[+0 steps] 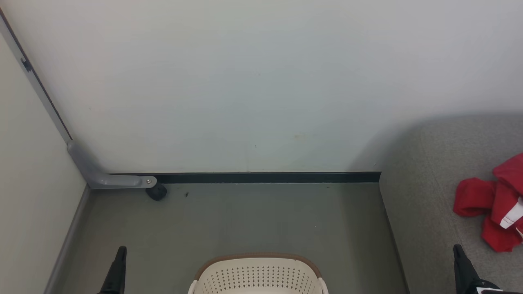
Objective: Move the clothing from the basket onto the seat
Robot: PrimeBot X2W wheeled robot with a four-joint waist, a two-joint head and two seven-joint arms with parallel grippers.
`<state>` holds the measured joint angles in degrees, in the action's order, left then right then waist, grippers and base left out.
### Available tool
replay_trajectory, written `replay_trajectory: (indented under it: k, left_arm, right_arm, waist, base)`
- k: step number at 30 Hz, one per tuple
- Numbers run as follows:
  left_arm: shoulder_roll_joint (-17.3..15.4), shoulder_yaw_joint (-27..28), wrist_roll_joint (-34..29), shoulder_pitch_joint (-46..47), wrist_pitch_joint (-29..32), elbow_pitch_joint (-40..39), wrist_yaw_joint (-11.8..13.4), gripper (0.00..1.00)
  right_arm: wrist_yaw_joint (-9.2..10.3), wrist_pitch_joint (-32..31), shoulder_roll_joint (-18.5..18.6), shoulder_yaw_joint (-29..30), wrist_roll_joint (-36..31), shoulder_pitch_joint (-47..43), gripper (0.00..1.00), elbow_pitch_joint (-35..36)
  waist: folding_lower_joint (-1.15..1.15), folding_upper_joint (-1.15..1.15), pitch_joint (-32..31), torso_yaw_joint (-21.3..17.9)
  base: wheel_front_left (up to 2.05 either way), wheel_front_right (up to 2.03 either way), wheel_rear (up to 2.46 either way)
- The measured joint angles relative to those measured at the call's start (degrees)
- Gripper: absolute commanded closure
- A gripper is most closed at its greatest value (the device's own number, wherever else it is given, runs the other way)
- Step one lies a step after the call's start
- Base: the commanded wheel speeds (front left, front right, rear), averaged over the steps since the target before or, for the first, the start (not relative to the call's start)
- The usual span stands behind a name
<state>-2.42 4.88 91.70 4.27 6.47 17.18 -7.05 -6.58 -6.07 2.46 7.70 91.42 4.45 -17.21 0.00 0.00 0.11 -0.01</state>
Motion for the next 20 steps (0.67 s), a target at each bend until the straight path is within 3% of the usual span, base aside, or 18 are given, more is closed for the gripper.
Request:
replay_trajectory:
  k: [20]
  left_arm:
    - [0.0,0.0,0.0,0.0,0.0,0.0,0.0,1.00]
  right_arm:
    - [0.00,0.0,0.0,0.0,0.0,0.0,1.00,0.0]
  waist:
    - [0.00,0.00,0.0,0.0]
  base:
    - [0.00,0.00,0.00]
